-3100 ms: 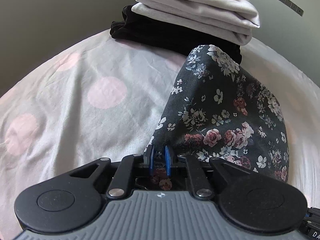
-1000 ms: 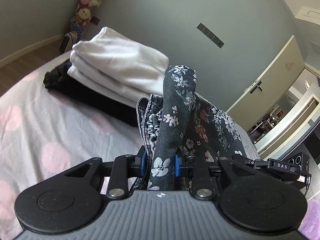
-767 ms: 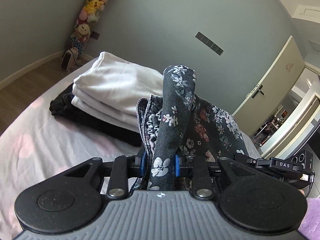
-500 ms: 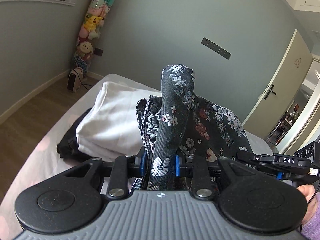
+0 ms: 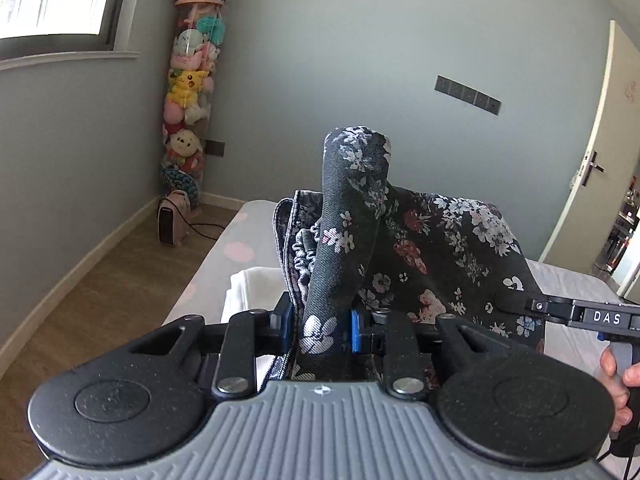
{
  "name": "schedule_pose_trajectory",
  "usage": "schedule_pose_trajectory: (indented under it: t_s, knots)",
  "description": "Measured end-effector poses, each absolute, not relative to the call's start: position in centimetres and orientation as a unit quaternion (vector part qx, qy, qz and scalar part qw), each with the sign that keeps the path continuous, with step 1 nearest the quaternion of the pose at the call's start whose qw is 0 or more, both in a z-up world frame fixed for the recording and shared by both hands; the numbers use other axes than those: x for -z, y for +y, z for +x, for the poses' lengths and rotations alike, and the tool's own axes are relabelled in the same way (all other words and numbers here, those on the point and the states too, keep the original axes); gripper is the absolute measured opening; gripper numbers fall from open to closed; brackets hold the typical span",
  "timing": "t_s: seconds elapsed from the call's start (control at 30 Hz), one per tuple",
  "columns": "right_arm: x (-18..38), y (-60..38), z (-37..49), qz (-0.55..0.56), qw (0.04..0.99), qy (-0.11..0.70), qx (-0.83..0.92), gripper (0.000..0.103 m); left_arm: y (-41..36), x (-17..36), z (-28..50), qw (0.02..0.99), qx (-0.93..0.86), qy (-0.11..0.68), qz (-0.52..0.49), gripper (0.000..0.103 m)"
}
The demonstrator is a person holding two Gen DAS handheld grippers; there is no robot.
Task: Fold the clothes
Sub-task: 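Lift the folded garment with both grippers toward the clothes stack, then lower the folded garment onto the clothes stack and open both grippers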
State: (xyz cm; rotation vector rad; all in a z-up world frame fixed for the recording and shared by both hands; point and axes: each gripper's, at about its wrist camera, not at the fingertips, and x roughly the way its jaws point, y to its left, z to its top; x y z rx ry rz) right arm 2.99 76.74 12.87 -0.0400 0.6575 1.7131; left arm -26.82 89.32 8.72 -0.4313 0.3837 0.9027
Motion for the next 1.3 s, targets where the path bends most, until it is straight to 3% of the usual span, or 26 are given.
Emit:
schedule_pose_trajectory:
  t_s: [0.17, 0.27, 0.53, 0.87, 1.0, 1.3]
  knots:
    - [-10.2, 80.5, 3.4, -0.044, 0.620, 0.282, -0.730, 0.018, 90.7, -5.9, -25.9, 0.847, -0.449, 0.189, -0.213, 0.037]
    - [-9.1, 81.3, 3.3, -0.063, 0.625, 0.273, -0.728, 0.032, 90.3, -6.4, -26.4, 0.842, -0.467, 0.179, -0.199, 0.037]
    - [-10.0, 78.6, 1.0, -0.112, 0.657, 0.151, -0.731, 0.042, 86.7, -9.2, -27.6, 0.848, -0.477, 0.161, -0.168, 0.038]
    - [-11.1, 76.6, -2.6, -0.109, 0.643, 0.126, -0.748, 0.041, 82.9, -6.5, -27.3, 0.854, -0.463, 0.189, -0.145, 0.038]
    - [-9.4, 78.6, -3.8, -0.128, 0.650, 0.137, -0.736, 0.049, 84.2, -4.9, -27.1, 0.849, -0.468, 0.201, -0.145, 0.038]
    - [-4.8, 82.3, -1.8, -0.123, 0.651, 0.182, -0.726, 0.048, 87.4, -1.5, -26.4, 0.849, -0.465, 0.187, -0.169, 0.037]
